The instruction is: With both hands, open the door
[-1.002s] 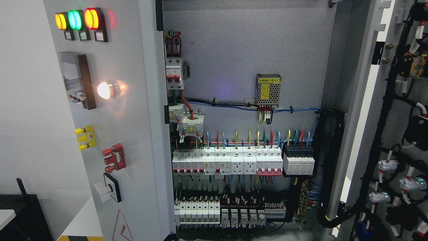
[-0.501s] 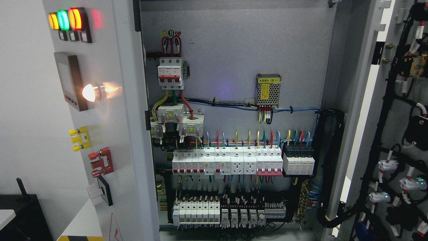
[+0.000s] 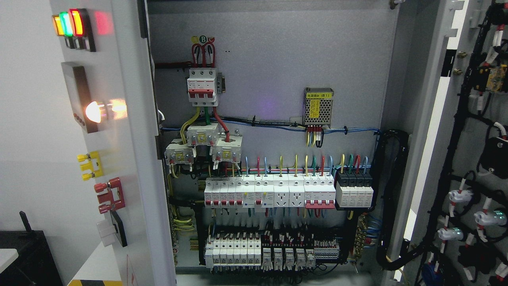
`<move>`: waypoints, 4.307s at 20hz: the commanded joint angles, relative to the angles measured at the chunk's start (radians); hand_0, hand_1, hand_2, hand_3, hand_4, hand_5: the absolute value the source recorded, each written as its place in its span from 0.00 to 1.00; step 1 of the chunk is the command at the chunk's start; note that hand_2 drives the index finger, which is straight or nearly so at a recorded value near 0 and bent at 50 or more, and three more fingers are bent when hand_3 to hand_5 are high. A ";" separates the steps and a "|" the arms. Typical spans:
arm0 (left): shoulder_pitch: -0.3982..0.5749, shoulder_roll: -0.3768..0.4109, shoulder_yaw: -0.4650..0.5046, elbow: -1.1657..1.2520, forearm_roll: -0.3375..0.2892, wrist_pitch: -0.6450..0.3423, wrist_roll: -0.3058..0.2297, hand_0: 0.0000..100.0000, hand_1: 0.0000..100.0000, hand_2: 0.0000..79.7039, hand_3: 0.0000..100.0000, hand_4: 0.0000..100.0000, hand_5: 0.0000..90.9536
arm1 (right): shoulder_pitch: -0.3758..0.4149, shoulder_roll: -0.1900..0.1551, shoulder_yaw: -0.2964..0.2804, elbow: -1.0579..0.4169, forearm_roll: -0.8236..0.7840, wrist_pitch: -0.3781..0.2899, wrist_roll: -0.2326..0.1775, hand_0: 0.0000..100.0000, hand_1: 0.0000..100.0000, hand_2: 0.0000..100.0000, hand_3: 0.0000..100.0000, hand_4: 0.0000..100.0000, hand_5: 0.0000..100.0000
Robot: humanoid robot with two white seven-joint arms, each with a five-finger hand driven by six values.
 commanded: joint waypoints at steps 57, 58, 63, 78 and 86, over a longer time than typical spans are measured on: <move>0.000 0.000 -0.015 0.000 0.000 -0.004 0.001 0.00 0.00 0.00 0.00 0.00 0.00 | 0.120 -0.020 -0.053 -0.019 0.012 -0.101 -0.356 0.38 0.00 0.00 0.00 0.00 0.00; 0.000 0.000 -0.015 0.000 0.000 -0.004 0.001 0.00 0.00 0.00 0.00 0.00 0.00 | 0.134 -0.034 -0.057 -0.031 0.010 -0.110 -0.371 0.38 0.00 0.00 0.00 0.00 0.00; 0.000 0.000 -0.015 0.000 0.000 -0.005 0.001 0.00 0.00 0.00 0.00 0.00 0.00 | 0.249 -0.126 -0.069 -0.124 0.010 -0.111 -0.457 0.38 0.00 0.00 0.00 0.00 0.00; 0.000 0.000 -0.015 0.000 0.000 -0.005 0.001 0.00 0.00 0.00 0.00 0.00 0.00 | 0.583 -0.219 -0.234 -0.322 0.015 -0.378 -0.463 0.38 0.00 0.00 0.00 0.00 0.00; 0.009 -0.006 -0.018 -0.003 -0.001 -0.005 -0.001 0.00 0.00 0.00 0.00 0.00 0.00 | 0.680 -0.274 -0.269 -0.361 0.015 -0.611 -0.463 0.38 0.00 0.00 0.00 0.00 0.00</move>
